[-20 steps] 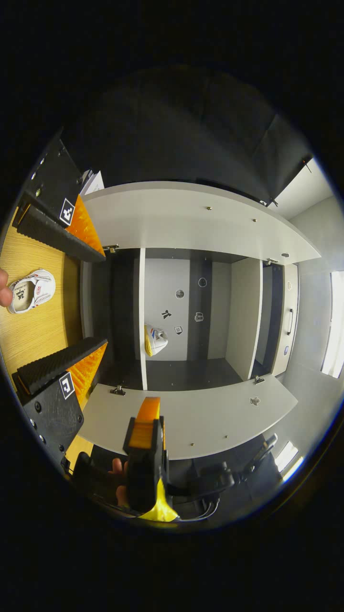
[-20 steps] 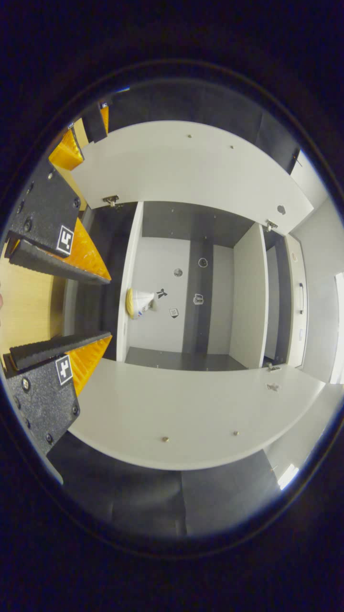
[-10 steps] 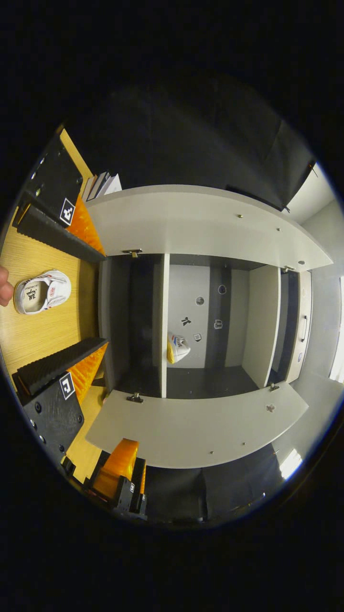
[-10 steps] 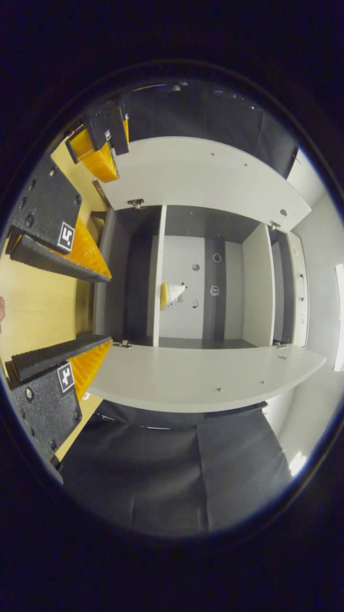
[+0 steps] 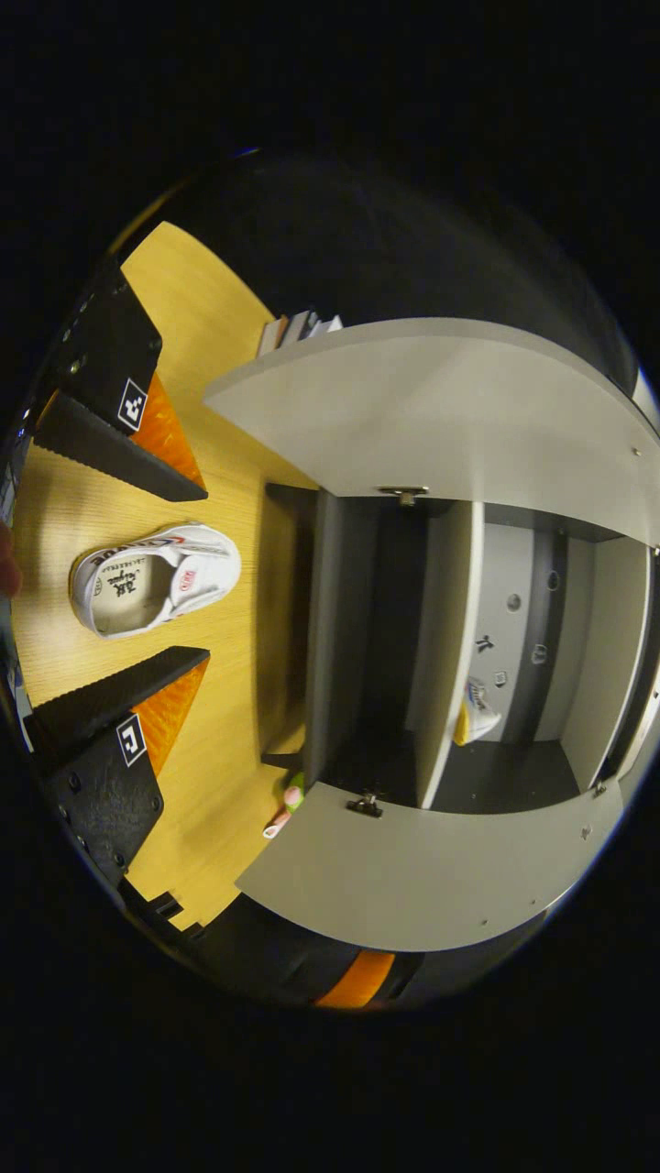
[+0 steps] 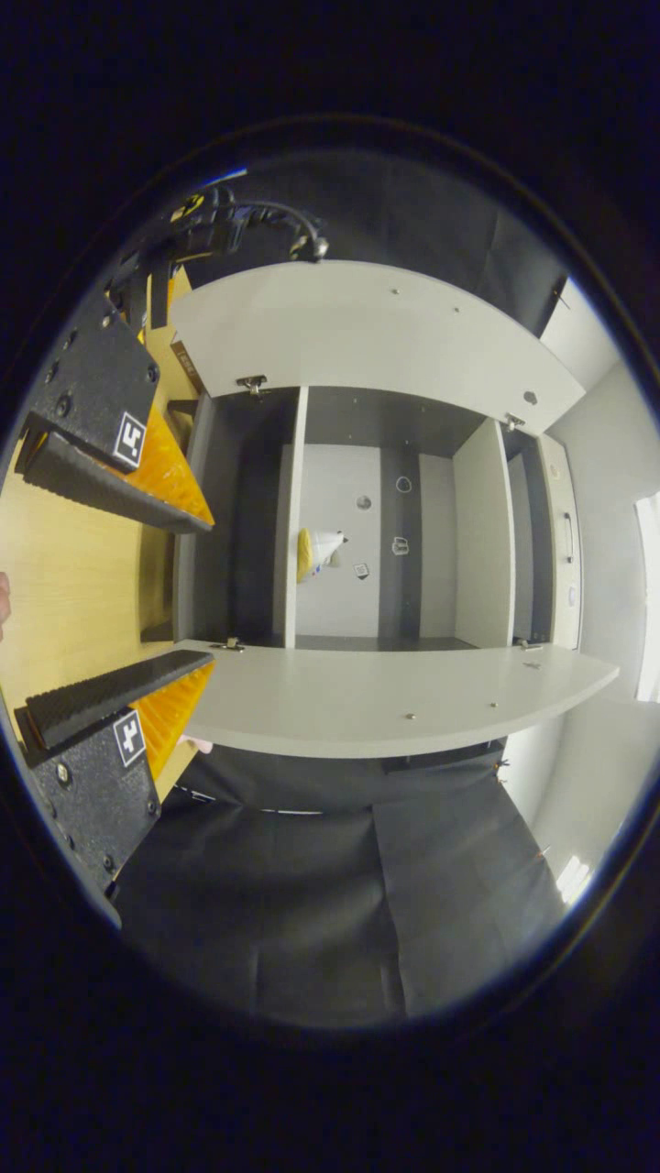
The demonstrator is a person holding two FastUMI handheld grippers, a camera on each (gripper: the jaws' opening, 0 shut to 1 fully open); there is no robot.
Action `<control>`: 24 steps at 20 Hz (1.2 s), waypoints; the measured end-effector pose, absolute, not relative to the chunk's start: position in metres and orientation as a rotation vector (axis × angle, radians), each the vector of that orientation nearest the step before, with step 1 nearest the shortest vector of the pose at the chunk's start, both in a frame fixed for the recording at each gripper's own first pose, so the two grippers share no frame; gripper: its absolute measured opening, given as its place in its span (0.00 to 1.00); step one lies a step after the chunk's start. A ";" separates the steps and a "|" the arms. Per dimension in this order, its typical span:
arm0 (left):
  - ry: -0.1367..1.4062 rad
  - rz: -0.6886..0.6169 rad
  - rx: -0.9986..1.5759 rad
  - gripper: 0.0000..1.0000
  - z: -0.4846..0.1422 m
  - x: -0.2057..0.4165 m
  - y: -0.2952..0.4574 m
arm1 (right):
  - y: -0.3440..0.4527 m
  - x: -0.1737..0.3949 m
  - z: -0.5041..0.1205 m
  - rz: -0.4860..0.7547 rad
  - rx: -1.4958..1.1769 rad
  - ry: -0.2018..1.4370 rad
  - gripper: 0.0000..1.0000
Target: Grab one shoe with the right hand and put it into the shoe cabinet, grab the other shoe with the left hand and put it into the shoe cabinet; then close the right door with the right hand and the left door with the left hand.
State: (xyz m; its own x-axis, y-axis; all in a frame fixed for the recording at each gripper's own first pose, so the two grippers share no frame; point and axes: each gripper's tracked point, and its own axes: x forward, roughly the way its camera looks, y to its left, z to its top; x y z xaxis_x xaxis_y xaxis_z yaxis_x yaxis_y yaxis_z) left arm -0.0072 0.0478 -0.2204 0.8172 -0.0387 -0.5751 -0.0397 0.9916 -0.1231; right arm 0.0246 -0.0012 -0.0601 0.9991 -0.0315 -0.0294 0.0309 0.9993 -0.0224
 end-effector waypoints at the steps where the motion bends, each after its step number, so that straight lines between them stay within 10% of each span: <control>1: 0.648 0.014 -0.141 0.96 -0.233 -0.007 0.053 | 0.000 0.025 -0.062 -0.027 -0.018 0.039 0.82; 20: 0.773 0.051 -0.116 0.93 -0.336 0.054 0.084 | -0.009 0.039 -0.096 -0.019 -0.019 0.159 0.82; 24: 0.748 0.039 -0.124 0.62 -0.335 0.057 0.072 | -0.010 0.042 -0.102 -0.018 -0.027 0.180 0.82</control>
